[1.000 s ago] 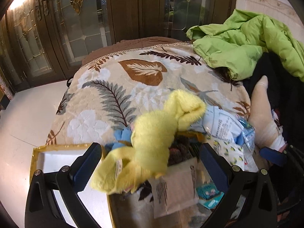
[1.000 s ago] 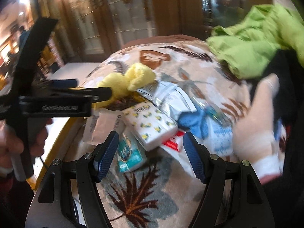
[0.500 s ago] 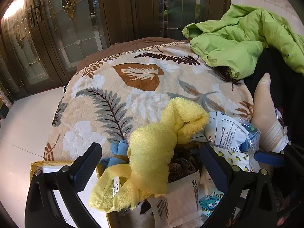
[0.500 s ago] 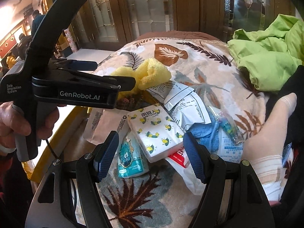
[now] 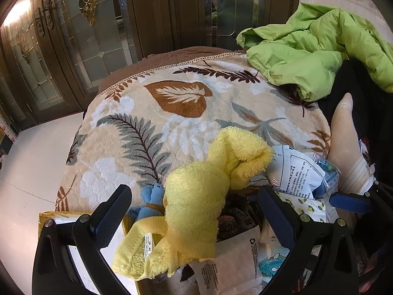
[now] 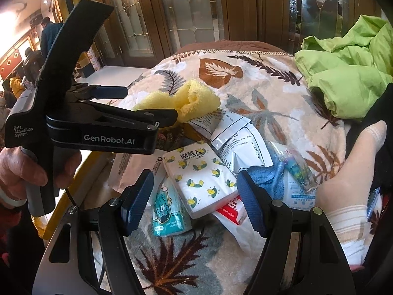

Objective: Organize soft objects
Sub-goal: 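Close left tool on the yellow towel while right tool grasps the lemon-print tissue pack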

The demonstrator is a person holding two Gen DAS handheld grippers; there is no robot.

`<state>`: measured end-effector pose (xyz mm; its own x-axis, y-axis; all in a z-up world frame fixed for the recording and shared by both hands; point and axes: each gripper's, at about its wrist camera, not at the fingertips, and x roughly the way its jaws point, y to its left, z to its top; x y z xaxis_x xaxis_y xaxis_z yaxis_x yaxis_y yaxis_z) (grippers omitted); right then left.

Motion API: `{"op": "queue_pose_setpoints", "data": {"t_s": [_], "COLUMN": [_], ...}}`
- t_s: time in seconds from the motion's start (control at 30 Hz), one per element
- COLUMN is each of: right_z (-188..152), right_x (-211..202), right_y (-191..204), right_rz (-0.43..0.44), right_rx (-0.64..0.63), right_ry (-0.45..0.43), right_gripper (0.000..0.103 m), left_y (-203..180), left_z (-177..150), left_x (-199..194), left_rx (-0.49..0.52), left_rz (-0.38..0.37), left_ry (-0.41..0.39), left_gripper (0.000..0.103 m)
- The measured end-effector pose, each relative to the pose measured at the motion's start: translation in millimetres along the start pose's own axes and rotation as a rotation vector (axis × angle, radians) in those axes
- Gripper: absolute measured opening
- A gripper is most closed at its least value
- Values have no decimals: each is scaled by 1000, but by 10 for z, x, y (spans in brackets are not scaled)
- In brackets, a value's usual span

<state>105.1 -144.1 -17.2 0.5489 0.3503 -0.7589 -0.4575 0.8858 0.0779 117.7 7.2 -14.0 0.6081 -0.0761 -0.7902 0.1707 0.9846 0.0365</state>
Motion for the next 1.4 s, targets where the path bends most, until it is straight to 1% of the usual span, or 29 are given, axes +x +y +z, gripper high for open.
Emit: {"op": "queue_pose_setpoints", "data": {"t_s": [0.23, 0.33, 0.53, 0.6, 0.77, 0.8, 0.83, 0.87, 0.9, 0.97, 1.0, 1.07, 1.13, 1.17, 1.23, 1.33, 1.4], "right_z": [8, 7, 48, 70, 108, 106, 99, 89, 82, 71, 64, 46, 29, 26, 5, -38, -72], "right_x": [71, 106, 224, 272, 322, 323, 322, 319, 314, 288, 276, 257, 211, 180, 99, 11, -31], "right_y": [-28, -55, -94, -106, -126, -120, -110, -96, -93, -105, -110, -90, -62, -52, -26, -5, 1], "right_rz": [11, 20, 43, 52, 82, 80, 73, 63, 58, 76, 82, 78, 68, 69, 73, 78, 80], "right_rx": [-16, -14, -23, -25, -25, -34, -47, -62, -66, -55, -50, -57, -62, -60, -58, -47, -31], "right_ry": [19, 27, 58, 69, 99, 100, 99, 96, 93, 82, 79, 78, 68, 60, 45, 33, 24], "right_gripper": [71, 71, 71, 71, 71, 70, 64, 59, 56, 51, 50, 47, 42, 41, 41, 34, 32], "left_y": [24, 4, -60, -78, -112, -119, -126, -129, -126, -116, -103, -53, 33, 75, 109, 135, 175], "left_z": [38, 61, 79, 75, 74, 80, 86, 91, 92, 90, 83, 81, 89, 93, 85, 60, 42], "left_x": [92, 118, 196, 211, 221, 231, 241, 249, 255, 288, 311, 329, 307, 283, 241, 194, 156], "left_rx": [-31, -28, 8, 34, 92, 100, 107, 112, 116, 120, 120, 105, 62, 40, 25, 9, -26], "left_rz": [-29, -31, -54, -86, -120, -121, -122, -119, -117, -104, -98, -98, -111, -116, -123, -117, -134], "left_ry": [34, 43, 70, 79, 97, 104, 109, 109, 110, 125, 137, 148, 144, 141, 134, 122, 121], "left_gripper": [103, 103, 102, 102, 102, 102, 102, 97, 92, 67, 62, 56, 51, 48, 46, 45, 44]}}
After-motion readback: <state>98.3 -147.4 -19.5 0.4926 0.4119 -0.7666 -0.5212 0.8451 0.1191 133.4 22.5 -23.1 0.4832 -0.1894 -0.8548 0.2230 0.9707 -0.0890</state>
